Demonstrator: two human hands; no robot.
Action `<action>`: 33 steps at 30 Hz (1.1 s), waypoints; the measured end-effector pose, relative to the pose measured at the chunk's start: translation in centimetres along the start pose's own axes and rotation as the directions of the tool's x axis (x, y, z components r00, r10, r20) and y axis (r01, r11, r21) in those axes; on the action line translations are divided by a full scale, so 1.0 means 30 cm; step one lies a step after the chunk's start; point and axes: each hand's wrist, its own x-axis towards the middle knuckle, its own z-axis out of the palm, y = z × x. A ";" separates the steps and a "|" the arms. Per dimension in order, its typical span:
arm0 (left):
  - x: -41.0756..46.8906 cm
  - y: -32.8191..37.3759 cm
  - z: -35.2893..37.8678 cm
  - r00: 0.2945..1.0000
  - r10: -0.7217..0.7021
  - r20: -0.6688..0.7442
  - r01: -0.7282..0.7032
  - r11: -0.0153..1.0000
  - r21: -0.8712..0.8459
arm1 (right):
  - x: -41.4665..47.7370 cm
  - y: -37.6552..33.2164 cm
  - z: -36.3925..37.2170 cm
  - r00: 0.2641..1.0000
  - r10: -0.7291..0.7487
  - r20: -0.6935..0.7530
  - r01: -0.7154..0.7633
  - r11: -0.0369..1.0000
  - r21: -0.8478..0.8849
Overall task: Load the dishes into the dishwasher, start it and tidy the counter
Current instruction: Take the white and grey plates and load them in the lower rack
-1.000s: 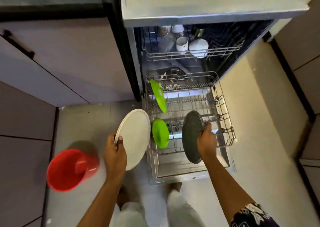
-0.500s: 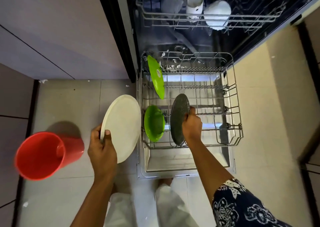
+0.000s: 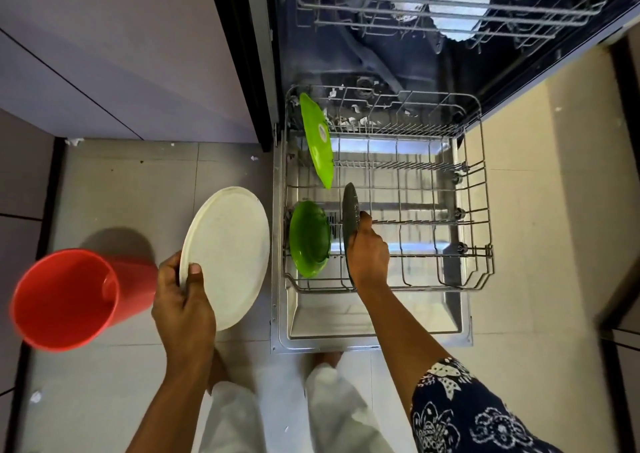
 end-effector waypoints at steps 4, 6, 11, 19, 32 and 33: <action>0.010 -0.009 -0.005 1.000 0.009 0.013 -0.009 1.000 -0.002 | -0.007 -0.018 0.025 0.999 -0.036 -0.008 0.036 0.999 0.019; 0.014 -0.014 -0.006 1.000 0.008 0.007 -0.008 1.000 0.000 | -0.001 -0.023 0.026 1.000 -0.025 -0.012 0.025 1.000 -0.008; 0.017 -0.025 -0.008 1.000 0.005 0.007 -0.005 1.000 0.001 | -0.016 -0.014 -0.002 1.000 -0.005 -0.019 0.004 0.999 -0.053; 0.019 -0.046 -0.003 1.000 -0.006 0.015 0.006 1.000 -0.017 | -0.027 -0.006 0.014 1.000 -0.021 -0.006 0.020 0.997 -0.080; 0.012 -0.056 -0.012 1.000 0.005 0.017 -0.005 0.999 -0.040 | 0.032 -0.057 0.148 0.981 -0.112 0.161 0.152 0.952 -0.264; 0.013 -0.058 -0.016 1.000 0.005 0.019 -0.005 0.999 -0.043 | 0.033 -0.053 0.150 0.979 -0.125 0.161 0.165 0.951 -0.263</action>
